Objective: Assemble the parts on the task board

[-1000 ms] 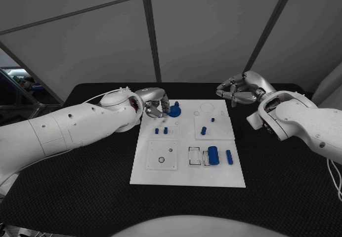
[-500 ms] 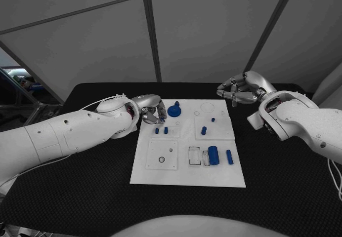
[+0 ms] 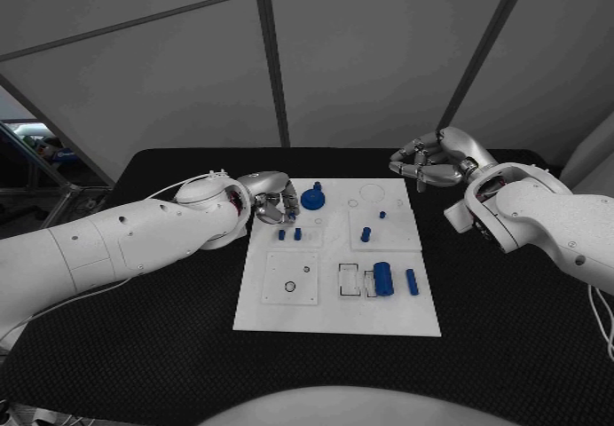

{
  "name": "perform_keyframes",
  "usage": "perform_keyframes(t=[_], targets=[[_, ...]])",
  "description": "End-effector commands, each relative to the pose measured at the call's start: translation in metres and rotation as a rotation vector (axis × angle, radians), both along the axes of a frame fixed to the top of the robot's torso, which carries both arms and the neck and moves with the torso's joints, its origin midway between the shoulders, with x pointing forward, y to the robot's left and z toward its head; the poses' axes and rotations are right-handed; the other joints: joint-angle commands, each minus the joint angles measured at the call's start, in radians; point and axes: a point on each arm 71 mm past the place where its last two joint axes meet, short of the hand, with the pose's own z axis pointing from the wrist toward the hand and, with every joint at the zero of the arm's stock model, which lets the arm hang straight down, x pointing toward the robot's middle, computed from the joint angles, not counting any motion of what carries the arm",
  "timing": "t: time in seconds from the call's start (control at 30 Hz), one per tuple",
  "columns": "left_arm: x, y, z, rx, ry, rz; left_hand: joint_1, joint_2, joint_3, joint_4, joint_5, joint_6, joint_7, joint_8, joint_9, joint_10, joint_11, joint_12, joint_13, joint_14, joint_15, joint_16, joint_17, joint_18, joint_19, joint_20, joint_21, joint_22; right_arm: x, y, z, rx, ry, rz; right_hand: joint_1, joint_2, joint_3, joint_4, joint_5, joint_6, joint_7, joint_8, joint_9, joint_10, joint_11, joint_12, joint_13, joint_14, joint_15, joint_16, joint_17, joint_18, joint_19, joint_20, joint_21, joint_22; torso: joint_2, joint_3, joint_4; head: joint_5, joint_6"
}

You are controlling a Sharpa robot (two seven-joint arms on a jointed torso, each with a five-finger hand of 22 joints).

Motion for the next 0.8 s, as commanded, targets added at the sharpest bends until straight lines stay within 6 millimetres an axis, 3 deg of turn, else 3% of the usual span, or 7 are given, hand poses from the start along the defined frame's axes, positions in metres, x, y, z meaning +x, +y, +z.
perform_keyframes(t=[0.03, 0.8], targets=[[0.0017, -0.0002, 0.0003, -0.006, -0.004, 0.008, -0.012, 0.001, 0.008, -0.001, -0.004, 0.007, -0.002, -0.006, 0.001, 0.006, 0.001, -0.006, 0.000, -0.004, -0.001, -0.003, 0.000, -0.047, 0.006, 0.001, 0.000, 0.001, 0.0002, 0.0004, 0.0014, 0.000, -0.009, 0.001, 0.009, 0.000, 0.006, -0.002, 0.007, -0.005, -0.002, 0.005, 0.001, -0.002, -0.002, 0.002, 0.001, 0.017, -0.007, -0.004, 0.002, 0.018, 0.002, -0.002, -0.005, 0.000, 0.000, -0.0003, -0.0005, -0.001, 0.000], [0.0057, -0.0058, -0.0040, 0.008, 0.022, 0.005, -0.013, -0.001, 0.009, -0.003, -0.005, 0.009, -0.002, -0.009, 0.001, 0.010, 0.000, -0.011, 0.000, -0.006, -0.002, -0.006, -0.006, -0.048, 0.007, 0.001, 0.002, 0.004, 0.0004, 0.0017, 0.0012, 0.001, -0.008, 0.003, 0.010, 0.000, 0.008, -0.002, 0.009, -0.005, -0.002, 0.007, 0.002, -0.002, -0.002, 0.002, 0.000, 0.017, -0.007, -0.005, 0.000, 0.018, 0.002, -0.002, -0.005, -0.001, 0.000, 0.0002, -0.0008, -0.003, -0.004]])
